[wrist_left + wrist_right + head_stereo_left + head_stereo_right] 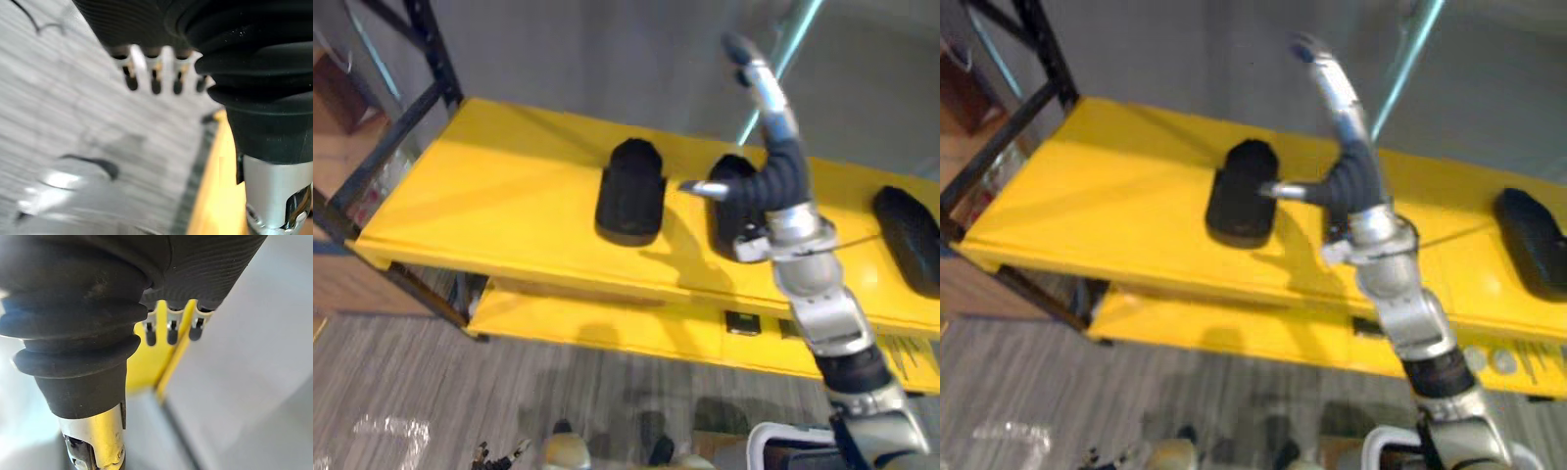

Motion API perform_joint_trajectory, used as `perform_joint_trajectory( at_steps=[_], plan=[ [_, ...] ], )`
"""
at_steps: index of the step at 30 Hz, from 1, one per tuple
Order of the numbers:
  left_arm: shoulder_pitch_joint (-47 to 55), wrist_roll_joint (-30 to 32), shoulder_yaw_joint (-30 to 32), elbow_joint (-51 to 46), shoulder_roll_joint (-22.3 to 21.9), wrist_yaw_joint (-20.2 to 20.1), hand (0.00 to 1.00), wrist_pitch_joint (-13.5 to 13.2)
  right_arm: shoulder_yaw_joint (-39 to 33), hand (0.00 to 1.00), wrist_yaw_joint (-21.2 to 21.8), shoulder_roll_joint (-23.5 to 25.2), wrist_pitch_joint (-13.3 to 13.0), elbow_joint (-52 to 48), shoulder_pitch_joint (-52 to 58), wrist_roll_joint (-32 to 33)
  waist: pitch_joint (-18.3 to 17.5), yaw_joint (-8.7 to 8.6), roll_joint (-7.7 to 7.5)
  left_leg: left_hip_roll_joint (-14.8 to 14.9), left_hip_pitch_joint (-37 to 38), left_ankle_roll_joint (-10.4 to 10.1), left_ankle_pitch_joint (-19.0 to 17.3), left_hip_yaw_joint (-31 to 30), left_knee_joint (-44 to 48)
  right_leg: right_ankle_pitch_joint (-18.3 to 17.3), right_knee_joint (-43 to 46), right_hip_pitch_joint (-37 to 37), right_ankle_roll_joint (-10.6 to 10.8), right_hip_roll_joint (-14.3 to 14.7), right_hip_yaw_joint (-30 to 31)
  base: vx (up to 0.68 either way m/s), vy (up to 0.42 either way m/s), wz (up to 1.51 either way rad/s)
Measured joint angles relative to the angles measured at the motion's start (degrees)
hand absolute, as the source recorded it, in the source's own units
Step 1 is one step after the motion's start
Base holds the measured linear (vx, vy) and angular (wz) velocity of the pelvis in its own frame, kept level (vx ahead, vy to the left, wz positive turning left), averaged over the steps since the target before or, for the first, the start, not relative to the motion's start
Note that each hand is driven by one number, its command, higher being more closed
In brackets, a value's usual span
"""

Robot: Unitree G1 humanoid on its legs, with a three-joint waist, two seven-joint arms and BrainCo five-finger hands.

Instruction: Walk over and take plastic housings, then place them on the shelf

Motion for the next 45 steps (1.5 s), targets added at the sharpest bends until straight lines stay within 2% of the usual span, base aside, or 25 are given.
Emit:
perform_joint_trajectory(
  at_steps=[3,5,8,9,11,14,15,18,21,22,25,27,28,30,32,33,34,35,37,39,41,45],
  plan=[
    [-0.1,1.2,-0.1,0.3,-0.3,0.3,0.00,0.5,-7.9,0.00,-3.7,3.2,-0.1,0.0,8.4,4.3,-0.8,-1.18,0.69,0.2,2.4,-0.1,-0.1,2.8,-1.4,0.3,-0.3,0.0,0.0,0.6,2.9,0.02,0.015,-0.46],
    [-0.1,1.2,-0.8,0.9,-0.6,0.6,0.00,0.7,-13.8,0.00,-7.1,6.4,-0.7,-0.1,15.8,9.1,-1.2,-3.39,0.95,0.3,4.0,-0.3,0.0,5.1,-2.9,0.6,-0.7,-0.2,-0.1,0.8,5.2,0.01,0.025,-0.51],
    [-0.1,1.4,-1.1,2.5,-1.3,1.0,0.00,1.8,-21.2,0.00,-10.3,11.2,-0.7,-0.5,27.0,10.3,-3.3,-6.97,1.78,0.6,5.7,-0.9,-0.4,10.4,-4.8,1.2,-1.2,-2.4,-0.1,2.0,10.3,0.04,0.022,-0.81],
    [-0.2,1.6,-1.2,3.2,-1.3,1.0,0.00,1.9,-22.3,0.00,-10.6,11.9,-0.7,-0.5,28.4,11.2,-3.6,-7.47,2.09,0.6,6.0,-0.9,-0.4,11.5,-4.9,1.3,-1.2,-2.7,-0.1,2.1,11.1,0.07,0.014,-0.88],
    [-1.6,2.5,-2.9,4.8,-1.0,0.5,0.00,3.1,-25.6,0.00,-10.5,14.5,-1.3,-0.4,32.8,15.7,-3.7,-9.99,2.54,0.9,7.8,-1.5,-1.0,15.1,-5.1,1.7,-1.2,-3.3,-0.2,3.1,14.8,0.05,0.008,-0.84],
    [-3.2,6.4,-5.7,6.0,0.6,-1.1,0.00,3.5,-28.5,0.00,-10.4,18.6,-4.1,2.0,38.6,21.3,-3.7,-13.11,2.58,1.5,10.6,-2.3,-2.4,21.2,-4.9,2.2,-0.9,-4.2,-0.4,4.8,20.3,0.01,-0.002,-0.96],
    [-3.5,6.7,-6.1,6.4,0.9,-1.6,0.00,3.7,-28.8,0.00,-10.0,19.1,-4.7,3.0,39.6,22.5,-3.7,-13.47,2.56,1.5,11.0,-2.4,-2.5,22.1,-4.9,2.3,-0.8,-4.3,-0.4,5.0,21.3,-0.03,-0.002,-0.76],
    [-4.3,8.9,-8.6,6.5,1.6,-3.8,0.00,5.1,-31.3,0.00,-7.1,21.5,-7.1,6.2,45.2,27.5,-3.5,-16.78,2.95,1.3,13.0,-2.8,-3.7,26.6,-4.8,2.6,-0.4,-5.2,-0.2,6.0,25.3,-0.06,0.000,-0.72],
    [-5.5,8.8,-12.1,6.8,2.5,-4.9,0.00,5.9,-31.5,0.00,-4.1,23.0,-9.4,6.4,49.3,30.9,-3.5,-19.08,3.54,0.8,13.6,-2.9,-4.3,29.7,-4.8,2.9,-0.1,-6.5,0.1,6.6,28.2,-0.08,0.006,-0.55],
    [-5.9,8.8,-12.4,6.9,2.5,-5.1,0.00,6.2,-31.3,0.00,-3.6,23.3,-9.7,6.4,49.8,31.3,-3.5,-19.33,3.56,0.7,13.6,-2.9,-4.3,30.3,-4.8,3.0,-0.1,-6.9,0.1,6.7,28.8,-0.08,-0.003,-0.48],
    [-8.2,8.2,-15.7,6.8,2.5,-5.8,0.00,7.0,-29.4,0.00,0.9,23.8,-10.2,7.0,50.5,32.4,-3.4,-19.67,3.70,0.5,14.0,-3.2,-4.5,32.4,-4.8,4.1,-1.8,-7.1,0.1,7.1,30.7,-0.07,-0.016,-0.32],
    [-8.8,7.5,-16.7,6.6,2.4,-5.8,0.00,7.1,-27.9,0.00,2.4,23.8,-10.4,7.8,50.1,32.4,-3.3,-19.67,3.83,0.6,14.4,-3.2,-4.5,32.4,-4.7,4.3,-2.2,-6.9,0.1,7.2,30.7,-0.05,-0.035,-0.08],
    [-8.9,6.2,-16.8,6.3,2.4,-5.8,0.00,7.1,-26.4,0.00,3.4,23.8,-10.5,8.4,49.1,32.4,-3.1,-19.57,4.15,0.9,14.3,-3.4,-4.8,32.2,-4.0,4.3,-2.2,-6.9,0.1,7.5,30.8,-0.04,-0.053,-0.09],
    [-8.5,4.0,-16.5,6.4,2.6,-5.7,0.00,7.1,-23.8,0.00,4.9,23.6,-10.5,9.8,46.7,32.4,-2.8,-19.02,3.87,1.8,13.0,-2.4,-6.2,28.9,1.1,4.2,-2.1,-6.9,0.1,7.8,31.8,-0.02,-0.064,-0.29],
    [-7.0,0.9,-15.9,6.1,1.8,-5.1,0.00,7.1,-19.5,0.00,7.6,20.9,-10.5,11.0,42.8,32.4,-3.0,-16.78,3.77,2.9,7.2,2.7,-9.1,14.9,13.5,4.2,-1.6,-7.9,-0.6,8.1,35.8,-0.01,-0.049,-0.76],
    [-7.0,0.4,-15.2,5.7,1.3,-4.5,0.00,7.1,-18.5,0.00,8.3,19.8,-10.5,11.0,41.5,32.4,-2.7,-15.93,4.33,2.8,5.1,3.6,-9.6,10.7,16.6,4.2,-1.5,-8.3,-0.7,8.2,36.8,0.01,0.015,-0.85],
    [-6.6,-0.6,-13.9,4.9,0.4,-3.9,0.00,7.0,-16.5,0.00,9.2,17.5,-10.5,11.7,39.0,32.4,-2.2,-15.01,5.10,2.1,2.3,5.8,-11.8,3.0,20.9,4.4,-1.4,-9.2,-0.7,8.5,38.7,0.00,0.139,-0.84],
    [-6.0,-0.9,-13.4,4.6,-0.1,-3.5,0.00,6.6,-15.1,0.00,9.3,15.7,-10.4,14.1,35.2,31.9,-2.4,-13.85,6.61,0.8,1.6,7.1,-13.8,-3.1,21.2,5.1,-1.9,-10.0,-0.2,9.0,40.4,0.00,0.179,-0.82],
    [-5.8,-0.8,-13.3,4.5,0.1,-3.4,0.00,6.2,-13.8,0.00,8.1,14.9,-10.1,16.3,29.8,30.0,-2.5,-12.68,7.51,-0.8,2.4,6.5,-14.2,-6.3,18.4,5.8,-1.7,-11.7,0.8,9.6,41.8,-0.01,0.144,-0.54],
    [-5.8,0.0,-12.2,4.6,0.6,-3.5,0.00,4.2,-11.8,0.00,6.8,14.0,-10.1,16.7,27.0,27.8,-2.0,-12.40,6.95,-1.8,2.1,6.5,-14.2,-6.0,18.3,6.3,-1.4,-12.2,1.4,8.6,41.5,-0.04,0.106,-0.10],
    [-5.6,1.5,-11.6,5.4,1.0,-3.5,0.00,1.6,-9.9,0.00,5.4,13.2,-9.8,16.5,25.7,27.8,-2.0,-11.27,6.41,-1.9,2.1,5.6,-14.7,-6.2,18.2,6.3,-1.1,-12.4,1.4,8.4,40.8,-0.03,0.088,0.08],
    [-5.8,4.0,-11.6,5.6,1.2,-3.5,0.00,0.5,-8.4,0.00,2.0,13.2,-7.7,16.9,25.9,28.2,-2.0,-11.20,6.46,-1.5,2.2,3.9,-15.8,-7.6,17.1,6.6,0.9,-13.7,1.8,8.7,38.6,0.00,0.017,0.15]
  ],
)
